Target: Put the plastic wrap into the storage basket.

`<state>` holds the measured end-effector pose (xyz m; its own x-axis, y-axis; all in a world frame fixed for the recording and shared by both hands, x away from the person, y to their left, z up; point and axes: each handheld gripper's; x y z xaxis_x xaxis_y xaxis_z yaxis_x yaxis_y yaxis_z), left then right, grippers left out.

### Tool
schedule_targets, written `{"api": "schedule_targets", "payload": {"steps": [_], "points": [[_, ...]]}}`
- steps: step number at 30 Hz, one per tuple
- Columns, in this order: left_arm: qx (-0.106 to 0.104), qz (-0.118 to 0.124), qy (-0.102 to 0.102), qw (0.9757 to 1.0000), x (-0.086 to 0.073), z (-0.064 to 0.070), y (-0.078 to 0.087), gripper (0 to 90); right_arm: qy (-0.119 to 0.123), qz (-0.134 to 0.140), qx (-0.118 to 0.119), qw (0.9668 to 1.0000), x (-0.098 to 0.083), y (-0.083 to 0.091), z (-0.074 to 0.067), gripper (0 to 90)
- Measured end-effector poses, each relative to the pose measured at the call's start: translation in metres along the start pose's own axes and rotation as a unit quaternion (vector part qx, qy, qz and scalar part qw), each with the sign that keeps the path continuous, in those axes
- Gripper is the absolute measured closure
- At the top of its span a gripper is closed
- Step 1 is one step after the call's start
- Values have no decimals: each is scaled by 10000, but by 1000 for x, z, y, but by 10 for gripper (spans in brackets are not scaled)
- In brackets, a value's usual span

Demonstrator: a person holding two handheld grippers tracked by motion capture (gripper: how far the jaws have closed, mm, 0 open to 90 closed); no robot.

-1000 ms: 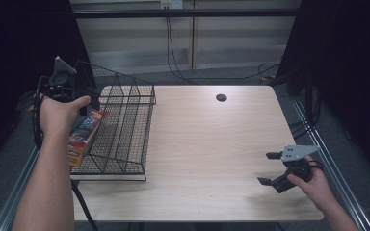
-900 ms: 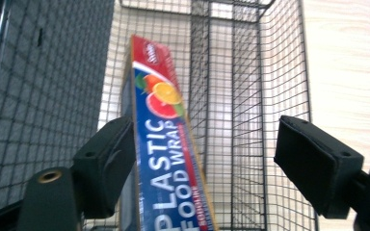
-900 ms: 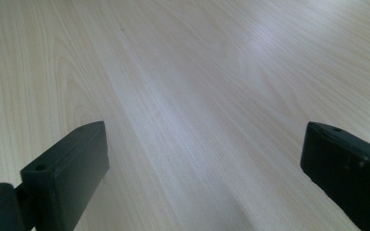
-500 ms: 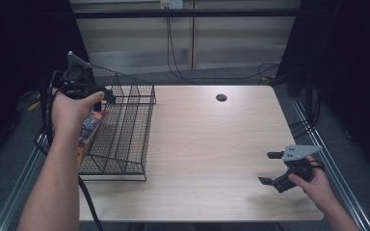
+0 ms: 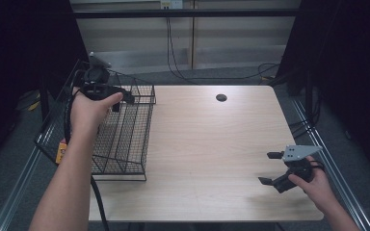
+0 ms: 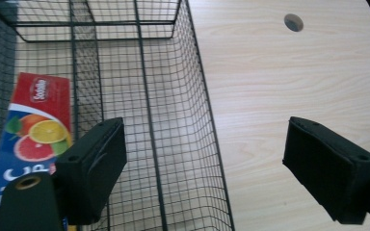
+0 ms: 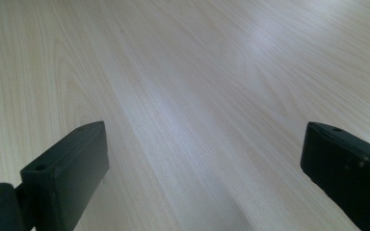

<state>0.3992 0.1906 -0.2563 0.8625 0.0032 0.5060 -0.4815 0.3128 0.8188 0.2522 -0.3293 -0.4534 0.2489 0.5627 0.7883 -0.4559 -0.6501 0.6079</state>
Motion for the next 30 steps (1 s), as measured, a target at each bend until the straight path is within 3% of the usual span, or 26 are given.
{"api": "schedule_targets", "payload": {"steps": [7, 11, 14, 19, 30], "points": [[-147, -36, -136, 9998, -3, 11, -6, 147, 7, -13, 9, 10000, 0, -1, 0, 27], [-270, -50, -326, 9991, -5, 21, -8, 137, 5, -25, 2, 10000, -1, -2, 0, 26], [-294, -76, -586, 9978, -8, 33, -13, 132, -7, -31, -9, 10000, -1, -3, 0, 26], [-504, -126, -746, 9959, -13, 45, -21, 127, -7, -39, -11, 10000, -1, -2, 0, 26], [-674, -196, -1050, 9920, -23, 64, -38, 123, -17, -65, 37, 10000, -1, -3, 0, 26]]}}
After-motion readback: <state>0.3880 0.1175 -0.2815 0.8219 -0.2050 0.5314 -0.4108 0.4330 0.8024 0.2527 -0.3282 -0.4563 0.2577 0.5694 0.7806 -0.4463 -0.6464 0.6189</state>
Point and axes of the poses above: each handheld gripper's, and its own axes: y roughly backward along the jaws, x roughly out of its top, z roughly to its right, and after that the axes turned 8 degrees about y, right-handed
